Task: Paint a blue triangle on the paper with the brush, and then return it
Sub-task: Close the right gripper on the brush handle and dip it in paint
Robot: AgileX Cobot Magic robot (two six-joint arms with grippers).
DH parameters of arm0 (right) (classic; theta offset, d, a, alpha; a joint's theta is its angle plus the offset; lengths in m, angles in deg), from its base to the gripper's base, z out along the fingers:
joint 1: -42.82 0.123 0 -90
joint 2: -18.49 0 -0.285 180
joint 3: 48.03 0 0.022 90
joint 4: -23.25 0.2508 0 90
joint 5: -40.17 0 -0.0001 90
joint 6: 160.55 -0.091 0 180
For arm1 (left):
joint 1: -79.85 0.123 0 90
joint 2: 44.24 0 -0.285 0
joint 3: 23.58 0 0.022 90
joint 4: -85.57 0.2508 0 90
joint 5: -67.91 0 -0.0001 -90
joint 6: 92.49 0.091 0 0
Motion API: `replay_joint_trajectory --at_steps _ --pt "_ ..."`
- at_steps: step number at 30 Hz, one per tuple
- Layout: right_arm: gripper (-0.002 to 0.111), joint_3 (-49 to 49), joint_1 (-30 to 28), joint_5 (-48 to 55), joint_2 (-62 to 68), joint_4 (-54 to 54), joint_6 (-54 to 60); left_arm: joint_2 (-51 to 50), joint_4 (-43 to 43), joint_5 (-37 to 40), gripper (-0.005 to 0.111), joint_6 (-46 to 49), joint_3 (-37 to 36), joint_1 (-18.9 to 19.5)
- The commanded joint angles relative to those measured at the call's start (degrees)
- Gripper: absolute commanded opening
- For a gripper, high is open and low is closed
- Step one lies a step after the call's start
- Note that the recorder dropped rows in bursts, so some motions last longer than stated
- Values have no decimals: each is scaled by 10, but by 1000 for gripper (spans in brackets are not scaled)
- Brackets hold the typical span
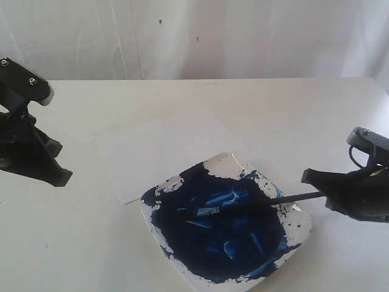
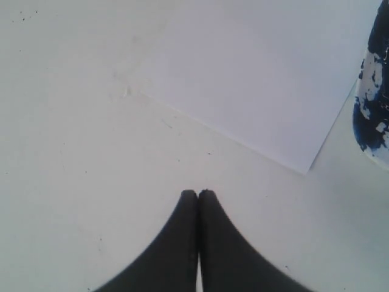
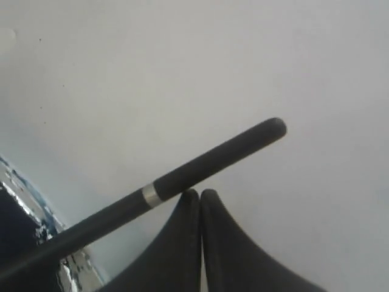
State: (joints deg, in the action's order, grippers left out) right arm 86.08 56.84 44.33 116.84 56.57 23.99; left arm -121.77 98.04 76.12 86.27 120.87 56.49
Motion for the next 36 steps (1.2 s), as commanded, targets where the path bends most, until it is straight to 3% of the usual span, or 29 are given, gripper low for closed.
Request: replay_joint_trajectory --at_steps 1,7,17,22,28,36 --pt "0 33 2 -11 27 -1 -1 1 -5 -7 0 0 -3 -4" --pt "0 89 2 -12 69 -1 -2 1 -5 -12 0 0 -3 -4" --pt "1 126 2 58 71 8 -116 1 -5 -12 0 0 -3 -4" --pt "17 126 2 82 71 38 -203 1 -5 -12 0 0 -3 -4" --pt "39 126 2 89 71 126 -202 1 -5 -12 0 0 -3 -4" --pt "41 126 2 85 71 187 -202 1 -5 -12 0 0 -3 -4"
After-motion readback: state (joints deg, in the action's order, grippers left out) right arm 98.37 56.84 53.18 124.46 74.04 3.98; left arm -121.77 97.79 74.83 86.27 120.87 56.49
